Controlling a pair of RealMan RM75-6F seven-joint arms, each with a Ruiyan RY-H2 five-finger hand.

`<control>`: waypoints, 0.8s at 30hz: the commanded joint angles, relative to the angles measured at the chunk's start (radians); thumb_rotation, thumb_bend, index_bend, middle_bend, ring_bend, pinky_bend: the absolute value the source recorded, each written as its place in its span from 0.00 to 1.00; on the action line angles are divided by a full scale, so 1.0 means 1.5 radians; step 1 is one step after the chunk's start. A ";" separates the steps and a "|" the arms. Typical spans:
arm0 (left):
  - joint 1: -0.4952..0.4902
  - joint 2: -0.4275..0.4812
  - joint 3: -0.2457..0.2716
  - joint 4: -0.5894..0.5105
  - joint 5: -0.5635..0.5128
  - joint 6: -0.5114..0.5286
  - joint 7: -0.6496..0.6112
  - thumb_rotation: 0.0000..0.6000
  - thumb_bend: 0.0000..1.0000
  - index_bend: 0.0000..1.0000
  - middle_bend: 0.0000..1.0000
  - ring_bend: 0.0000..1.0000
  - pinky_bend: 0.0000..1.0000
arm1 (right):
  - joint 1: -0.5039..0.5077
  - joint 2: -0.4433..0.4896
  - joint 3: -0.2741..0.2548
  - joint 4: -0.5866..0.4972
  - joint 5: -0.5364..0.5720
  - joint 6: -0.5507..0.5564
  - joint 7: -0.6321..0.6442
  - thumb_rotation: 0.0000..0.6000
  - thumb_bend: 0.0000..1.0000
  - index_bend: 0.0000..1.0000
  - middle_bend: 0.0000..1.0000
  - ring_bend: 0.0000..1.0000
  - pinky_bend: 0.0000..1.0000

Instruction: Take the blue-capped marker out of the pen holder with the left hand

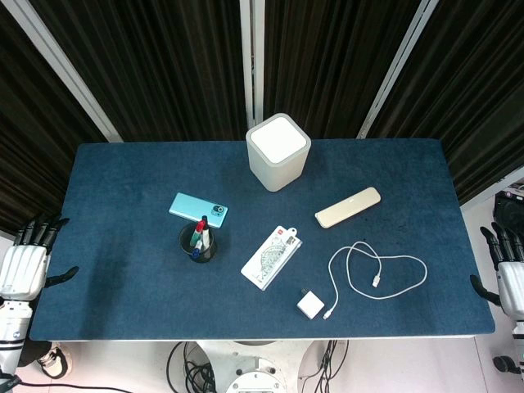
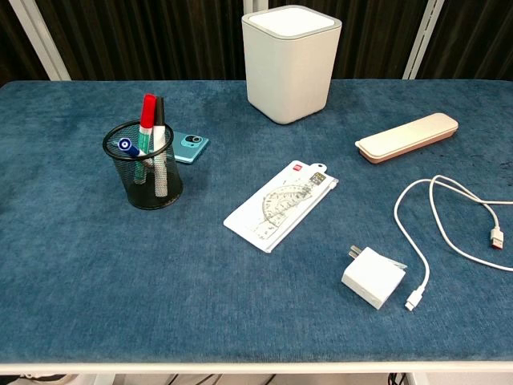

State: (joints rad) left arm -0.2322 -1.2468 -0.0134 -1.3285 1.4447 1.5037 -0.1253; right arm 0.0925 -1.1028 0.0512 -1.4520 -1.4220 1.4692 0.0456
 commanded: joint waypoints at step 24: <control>-0.059 0.094 -0.008 -0.211 0.096 -0.094 0.049 1.00 0.12 0.15 0.22 0.13 0.41 | 0.002 0.056 0.027 -0.080 0.026 -0.029 -0.019 1.00 0.21 0.00 0.00 0.00 0.00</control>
State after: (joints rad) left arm -0.2905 -1.1270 -0.0187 -1.5985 1.5661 1.3947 -0.0934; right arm 0.0926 -1.0236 0.0857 -1.5651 -1.3870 1.4248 0.0225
